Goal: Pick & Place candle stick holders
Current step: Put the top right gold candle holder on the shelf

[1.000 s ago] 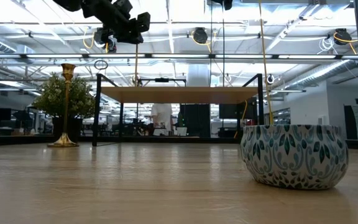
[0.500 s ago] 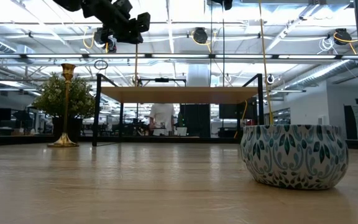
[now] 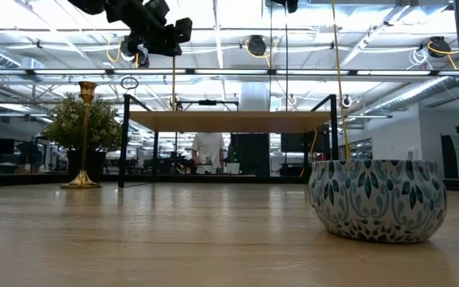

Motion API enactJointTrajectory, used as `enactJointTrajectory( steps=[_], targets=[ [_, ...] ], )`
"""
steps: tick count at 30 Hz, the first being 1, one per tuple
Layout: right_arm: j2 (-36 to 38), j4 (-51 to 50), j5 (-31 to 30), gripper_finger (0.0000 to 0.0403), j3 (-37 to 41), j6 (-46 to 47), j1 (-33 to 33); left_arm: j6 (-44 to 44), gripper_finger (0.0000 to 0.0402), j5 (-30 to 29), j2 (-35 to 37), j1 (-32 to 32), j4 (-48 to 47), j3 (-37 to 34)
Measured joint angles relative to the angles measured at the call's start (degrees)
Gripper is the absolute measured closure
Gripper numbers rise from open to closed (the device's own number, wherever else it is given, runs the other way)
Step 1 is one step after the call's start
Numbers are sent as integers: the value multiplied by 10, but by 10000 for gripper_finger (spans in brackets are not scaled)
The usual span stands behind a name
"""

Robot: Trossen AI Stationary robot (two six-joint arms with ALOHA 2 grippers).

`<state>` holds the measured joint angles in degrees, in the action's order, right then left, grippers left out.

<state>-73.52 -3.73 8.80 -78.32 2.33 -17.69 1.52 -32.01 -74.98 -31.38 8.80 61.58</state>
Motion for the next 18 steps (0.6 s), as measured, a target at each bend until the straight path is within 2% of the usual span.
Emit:
enactJointTrajectory(
  steps=[18],
  targets=[
    [0,0,0,154,0,0,0,-3,315,5,0,0,-4,0]
  ],
)
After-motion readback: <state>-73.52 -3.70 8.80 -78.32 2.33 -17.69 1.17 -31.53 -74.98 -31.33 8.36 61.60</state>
